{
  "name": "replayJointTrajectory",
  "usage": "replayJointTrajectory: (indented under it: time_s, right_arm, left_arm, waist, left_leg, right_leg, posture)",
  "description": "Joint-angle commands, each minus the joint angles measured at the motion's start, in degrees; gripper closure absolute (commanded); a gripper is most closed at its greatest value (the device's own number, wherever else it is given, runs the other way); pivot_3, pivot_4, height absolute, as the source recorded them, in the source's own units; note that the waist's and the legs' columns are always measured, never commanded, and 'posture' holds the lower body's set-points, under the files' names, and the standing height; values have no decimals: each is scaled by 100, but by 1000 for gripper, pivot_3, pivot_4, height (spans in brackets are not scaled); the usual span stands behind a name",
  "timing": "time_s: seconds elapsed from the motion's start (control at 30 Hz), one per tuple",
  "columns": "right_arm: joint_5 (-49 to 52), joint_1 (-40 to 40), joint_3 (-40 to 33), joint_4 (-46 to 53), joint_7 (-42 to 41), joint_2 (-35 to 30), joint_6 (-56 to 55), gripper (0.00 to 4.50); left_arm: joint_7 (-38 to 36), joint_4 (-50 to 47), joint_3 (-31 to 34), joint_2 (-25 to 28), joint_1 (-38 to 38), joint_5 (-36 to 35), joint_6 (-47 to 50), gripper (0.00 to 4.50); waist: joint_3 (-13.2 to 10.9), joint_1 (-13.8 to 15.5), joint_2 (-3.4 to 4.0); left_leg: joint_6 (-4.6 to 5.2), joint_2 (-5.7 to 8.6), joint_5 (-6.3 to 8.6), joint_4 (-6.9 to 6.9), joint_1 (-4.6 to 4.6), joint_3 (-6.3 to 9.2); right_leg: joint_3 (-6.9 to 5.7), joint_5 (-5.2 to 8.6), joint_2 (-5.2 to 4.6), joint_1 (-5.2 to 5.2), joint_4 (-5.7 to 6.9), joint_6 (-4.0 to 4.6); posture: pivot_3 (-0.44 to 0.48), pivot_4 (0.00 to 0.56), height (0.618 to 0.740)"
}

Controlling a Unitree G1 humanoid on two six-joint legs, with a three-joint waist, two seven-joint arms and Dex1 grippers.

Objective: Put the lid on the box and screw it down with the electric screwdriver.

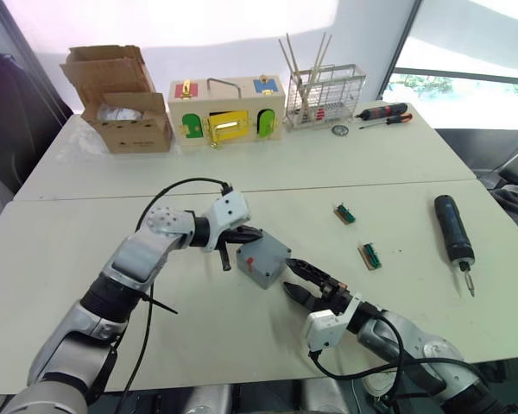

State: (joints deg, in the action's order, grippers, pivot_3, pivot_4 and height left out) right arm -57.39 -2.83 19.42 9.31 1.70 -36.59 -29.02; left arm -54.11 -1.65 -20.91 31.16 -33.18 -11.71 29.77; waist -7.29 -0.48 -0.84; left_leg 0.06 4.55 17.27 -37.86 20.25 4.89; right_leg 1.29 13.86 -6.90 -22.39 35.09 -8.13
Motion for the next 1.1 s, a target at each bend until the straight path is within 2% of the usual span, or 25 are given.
replayJointTrajectory:
  time_s: [0.03, 0.07, 0.17, 0.23, 0.3, 0.33, 0.43, 0.53, 0.6, 0.67, 0.8, 0.9, 1.1]
  right_arm:
    - [329, -75, -215, 67, 16, -43, 19, 1071]
    - [444, -100, -267, 93, 3, -49, 6, 1265]
    - [912, -210, -482, 238, -110, -22, 38, 2257]
    - [1532, -370, -769, 494, -333, 1, 139, 3188]
    - [3012, -718, -1076, 931, -770, 238, 530, 4239]
    - [3489, -827, -1163, 1084, -953, 337, 708, 4451]
    - [4529, -1010, -1228, 1539, -1619, 541, 1497, 4451]
    - [6037, -1035, -1155, 2215, -2243, 821, 3088, 4451]
    - [6880, -903, -1144, 2540, -2466, 948, 4201, 4451]
    - [7444, -761, -1194, 2742, -2605, 992, 4997, 4451]
    - [8029, -573, -1198, 3023, -2798, 835, 6096, 4451]
    - [8105, -418, -1132, 2971, -2904, 717, 6468, 4451]
    - [8039, -245, -1011, 2772, -2950, 745, 6702, 4451]
  left_arm:
    - [35, 292, -235, 39, 281, 297, 233, 4500]
    - [36, 270, -217, 37, 282, 282, 229, 4500]
    - [45, 219, -150, 9, 297, 251, 141, 4500]
    - [27, 124, 17, -48, 325, 98, 72, 4500]
    - [-53, -314, 658, -204, 378, -631, 297, 4500]
    - [-75, -465, 880, -255, 396, -874, 394, 4500]
    - [1, -699, 1337, -276, 392, -1300, 764, 4500]
    - [323, -775, 2248, -220, 211, -2065, 1551, 4500]
    - [548, -524, 2694, -173, 149, -2277, 1806, 4500]
    - [591, -326, 2596, -16, 235, -2012, 1678, 4500]
    - [299, -83, 1971, 184, 484, -1504, 1153, 4500]
    - [169, 62, 1582, 73, 596, -1265, 850, 4500]
    - [197, -105, 1293, -187, 849, -1196, 780, 4500]
  waist:
    - [0, 2, 0]
    - [-1, 2, 1]
    - [-2, -1, 1]
    - [-9, 10, 7]
    - [-24, 16, 15]
    - [-40, 0, 15]
    - [-111, -10, 11]
    - [-153, -19, 19]
    - [-168, -24, 22]
    - [-170, -18, 26]
    - [-172, 13, 28]
    - [-183, 72, 14]
    - [-184, 113, 15]
  left_leg:
    - [0, 0, 0, 0, 0, 0]
    - [0, 0, 0, 0, 0, 0]
    - [0, -1, 1, 0, 2, 0]
    - [1, -2, 1, 0, 3, 1]
    - [1, -3, 2, 0, 11, 3]
    - [2, -6, 3, 0, 16, 4]
    - [2, -15, 5, 0, 27, 5]
    - [1, -18, 5, 0, 34, 5]
    - [2, -20, 5, 0, 44, 7]
    - [1, -21, 5, 0, 59, 8]
    - [-3, -17, 3, -1, 80, 5]
    - [-12, -16, -2, -14, 120, 6]
    - [-16, -19, -4, -14, 119, 7]
  right_leg:
    - [0, 0, 0, 0, 0, 0]
    - [0, 0, 0, 0, 0, 0]
    - [0, 1, 0, 0, -1, 0]
    - [0, 1, 0, -1, -2, 1]
    - [-1, 1, 0, -6, -4, 0]
    - [-1, 1, 0, -12, -5, -1]
    - [-2, 0, 5, -25, -2, 0]
    - [-1, -3, 7, -35, 0, -4]
    - [-2, -9, 9, -49, 6, -14]
    - [-2, -10, 11, -68, 10, -13]
    - [-2, -11, 9, -84, 7, -13]
    - [-5, -19, 7, -115, 7, -5]
    - [-11, -24, 8, -116, 7, 2]
  posture:
    - [0, 150, 739]
    - [0, 150, 739]
    - [0, 150, 739]
    - [0, 150, 739]
    - [0, 150, 739]
    - [0, 150, 739]
    - [0, 150, 739]
    - [0, 150, 739]
    - [0, 150, 739]
    - [0, 150, 739]
    - [0, 150, 739]
    - [0, 150, 739]
    - [0, 150, 739]
